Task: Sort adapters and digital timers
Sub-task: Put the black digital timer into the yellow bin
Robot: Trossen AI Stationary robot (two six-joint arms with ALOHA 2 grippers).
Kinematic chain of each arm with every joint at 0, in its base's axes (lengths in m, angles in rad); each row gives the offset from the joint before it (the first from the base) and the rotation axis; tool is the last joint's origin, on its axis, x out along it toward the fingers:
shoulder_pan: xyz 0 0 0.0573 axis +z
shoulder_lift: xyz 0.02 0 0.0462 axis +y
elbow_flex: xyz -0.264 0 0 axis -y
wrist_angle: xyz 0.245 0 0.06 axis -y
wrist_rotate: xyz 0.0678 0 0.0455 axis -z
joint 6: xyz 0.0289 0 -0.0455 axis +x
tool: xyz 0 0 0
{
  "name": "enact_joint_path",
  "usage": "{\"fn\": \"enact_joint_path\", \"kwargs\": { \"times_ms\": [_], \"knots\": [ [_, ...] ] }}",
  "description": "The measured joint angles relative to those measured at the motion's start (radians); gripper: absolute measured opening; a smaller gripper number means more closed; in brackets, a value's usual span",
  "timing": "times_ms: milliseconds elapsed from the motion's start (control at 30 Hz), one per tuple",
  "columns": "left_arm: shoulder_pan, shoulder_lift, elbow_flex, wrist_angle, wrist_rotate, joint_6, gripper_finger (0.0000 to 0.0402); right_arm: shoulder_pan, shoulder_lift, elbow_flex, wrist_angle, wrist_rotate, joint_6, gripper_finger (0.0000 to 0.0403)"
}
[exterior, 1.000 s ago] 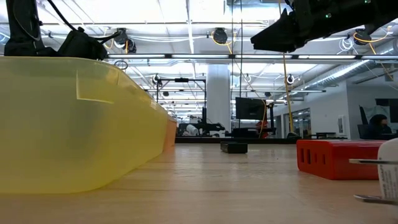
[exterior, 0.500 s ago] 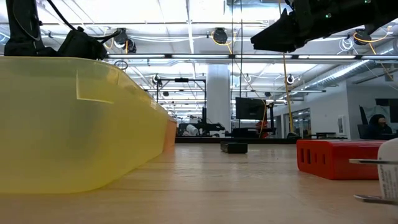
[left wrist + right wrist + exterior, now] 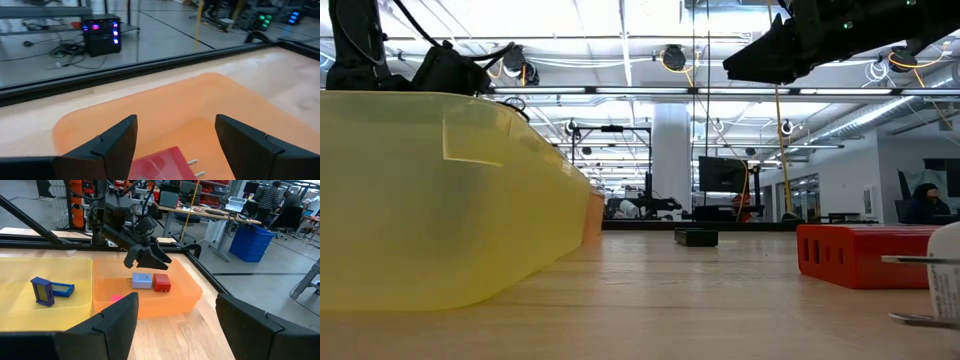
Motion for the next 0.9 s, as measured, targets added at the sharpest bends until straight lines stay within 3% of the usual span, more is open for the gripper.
{"fn": "enact_joint_path", "kwargs": {
  "times_ms": [367,633,900],
  "knots": [
    [-0.001,0.000,0.000,0.003,0.160,0.079,0.0269,0.000,0.000,0.000,0.000,0.000,0.000,0.0254],
    [-0.003,-0.045,-0.002,0.038,0.199,0.141,0.0269,0.000,0.000,0.000,-0.002,0.000,0.000,0.0254],
    [-0.005,-0.161,-0.002,-0.049,0.188,0.160,0.0269,0.000,0.000,0.000,-0.024,0.000,0.005,0.0254]
  ]
}}
